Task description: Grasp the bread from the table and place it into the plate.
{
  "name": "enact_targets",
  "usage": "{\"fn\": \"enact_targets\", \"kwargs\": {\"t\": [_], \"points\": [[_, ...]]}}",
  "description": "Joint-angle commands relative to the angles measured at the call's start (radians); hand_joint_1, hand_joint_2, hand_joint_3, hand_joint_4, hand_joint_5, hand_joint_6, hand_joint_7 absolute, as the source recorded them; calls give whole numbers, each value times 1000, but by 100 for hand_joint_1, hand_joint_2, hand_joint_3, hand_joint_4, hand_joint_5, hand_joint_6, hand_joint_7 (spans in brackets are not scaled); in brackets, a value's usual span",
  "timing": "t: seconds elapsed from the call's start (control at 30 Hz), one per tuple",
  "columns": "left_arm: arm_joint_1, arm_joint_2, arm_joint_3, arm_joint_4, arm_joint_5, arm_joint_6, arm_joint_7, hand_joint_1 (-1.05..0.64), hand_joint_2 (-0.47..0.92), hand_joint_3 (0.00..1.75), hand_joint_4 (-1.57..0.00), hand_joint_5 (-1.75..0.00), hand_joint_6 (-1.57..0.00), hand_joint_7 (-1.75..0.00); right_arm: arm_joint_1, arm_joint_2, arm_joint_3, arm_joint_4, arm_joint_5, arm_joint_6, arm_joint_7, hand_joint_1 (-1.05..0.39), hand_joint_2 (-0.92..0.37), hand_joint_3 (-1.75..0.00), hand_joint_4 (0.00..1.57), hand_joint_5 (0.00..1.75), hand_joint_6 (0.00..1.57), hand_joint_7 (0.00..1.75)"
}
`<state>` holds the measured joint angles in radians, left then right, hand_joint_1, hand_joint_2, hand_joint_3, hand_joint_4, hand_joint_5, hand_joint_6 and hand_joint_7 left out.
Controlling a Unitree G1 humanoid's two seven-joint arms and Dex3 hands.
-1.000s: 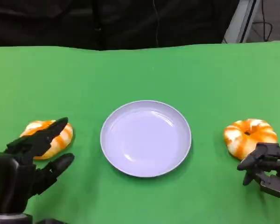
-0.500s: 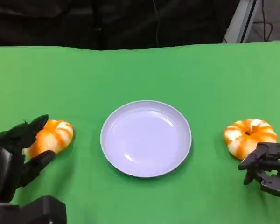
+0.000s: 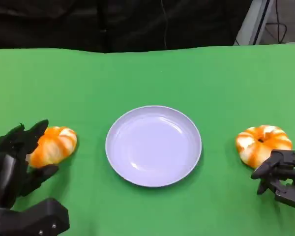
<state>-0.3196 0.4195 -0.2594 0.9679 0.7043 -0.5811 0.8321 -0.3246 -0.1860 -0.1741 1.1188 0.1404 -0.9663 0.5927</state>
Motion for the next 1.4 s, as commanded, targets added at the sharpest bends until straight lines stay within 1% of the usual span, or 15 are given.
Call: {"fn": "enact_targets", "kwargs": {"t": [0.03, 0.3, 0.4, 0.63, 0.87, 1.17, 1.4], "points": [[-36, 25, -21, 31, 0, 13, -24, -64, 91, 0, -42, 0, -42, 0, 2, -23, -8, -1, 8, 0, 3, 5, -89, -53, 86, 137, 96, 90], [-82, 21, -53, 76, -5, 22, -45, -64, 91, 0, -43, 0, -44, -1, 3, -20, -8, -5, 9, 3, 1, 6, -90, -51, 86, 137, 96, 89], [-112, 10, -63, 107, -10, 45, -79, -64, 91, 0, -43, 0, -44, 0, 2, -23, -4, -4, -1, -11, -8, 6, -90, -50, 86, 136, 96, 89], [-163, -1, -91, 164, -11, 66, -107, -65, 91, 0, -44, 0, -44, 0, 0, -19, -8, -3, 13, 5, 7, 6, -90, -50, 86, 137, 96, 89], [-192, -17, -103, 203, -25, 72, -132, -64, 91, 0, -45, 0, -45, 0, -1, -18, -8, -2, 10, -2, 3, 6, -90, -49, 86, 137, 96, 89], [-229, -46, -117, 249, -35, 97, -186, -57, 89, 0, -45, 0, -45, 0, -2, -14, -7, -2, 8, -7, 3, 6, -91, -48, 86, 137, 96, 88], [-244, -55, -132, 272, -41, 108, -210, -53, 89, 0, -45, 0, -45, 0, -1, -11, -6, -3, 6, -14, -3, 6, -91, -48, 86, 137, 96, 88]]}}
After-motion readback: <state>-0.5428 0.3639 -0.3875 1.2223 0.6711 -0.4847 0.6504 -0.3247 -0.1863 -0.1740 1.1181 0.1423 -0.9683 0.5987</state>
